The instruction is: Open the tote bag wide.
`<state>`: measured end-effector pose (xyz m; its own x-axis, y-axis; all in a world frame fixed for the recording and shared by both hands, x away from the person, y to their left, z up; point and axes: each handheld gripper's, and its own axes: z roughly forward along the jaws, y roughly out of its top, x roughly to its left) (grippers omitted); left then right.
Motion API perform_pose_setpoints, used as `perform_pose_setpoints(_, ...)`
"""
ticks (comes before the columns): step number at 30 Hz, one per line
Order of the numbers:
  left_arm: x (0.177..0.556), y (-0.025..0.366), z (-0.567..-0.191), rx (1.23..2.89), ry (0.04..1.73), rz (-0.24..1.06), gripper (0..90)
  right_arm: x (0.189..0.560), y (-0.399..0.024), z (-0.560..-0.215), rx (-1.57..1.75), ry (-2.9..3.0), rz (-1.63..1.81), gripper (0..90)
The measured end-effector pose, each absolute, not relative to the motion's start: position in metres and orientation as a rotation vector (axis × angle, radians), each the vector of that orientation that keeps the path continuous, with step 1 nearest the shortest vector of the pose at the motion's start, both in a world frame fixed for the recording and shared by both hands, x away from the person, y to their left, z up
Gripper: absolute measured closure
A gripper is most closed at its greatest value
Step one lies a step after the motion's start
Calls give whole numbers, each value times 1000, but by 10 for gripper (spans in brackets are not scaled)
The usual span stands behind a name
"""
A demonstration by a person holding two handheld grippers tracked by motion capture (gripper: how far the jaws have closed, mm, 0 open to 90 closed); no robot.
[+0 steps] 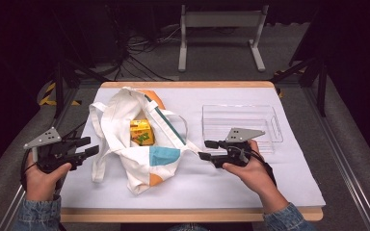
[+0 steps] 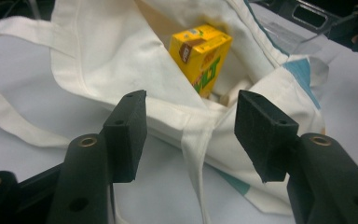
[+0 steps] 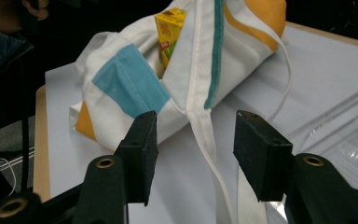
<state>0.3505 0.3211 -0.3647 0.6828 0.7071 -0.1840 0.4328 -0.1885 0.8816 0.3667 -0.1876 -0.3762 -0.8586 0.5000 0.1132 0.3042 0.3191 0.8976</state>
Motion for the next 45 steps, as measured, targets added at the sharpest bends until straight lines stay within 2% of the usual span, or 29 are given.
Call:
perform_pose_setpoints(7, 352, 316, -362, 1808, 915, 377, 464, 374, -170, -357, 671, 2349, 1618, 498)
perform_pose_setpoints(21, 351, 310, -363, 1829, 922, 390, 468, 401, -129, -335, 639, 2340, 1617, 509)
perform_pose_setpoints(23, 351, 309, -364, 1836, 914, 395, 469, 404, -124, -334, 638, 2325, 1624, 473)
perform_pose_setpoints(24, 351, 308, -364, 1840, 908, 393, 469, 407, -120, -333, 641, 2320, 1596, 482)
perform_pose_setpoints(45, 353, 306, -366, 1848, 901, 376, 472, 443, -73, -342, 666, 2349, 1483, 405)
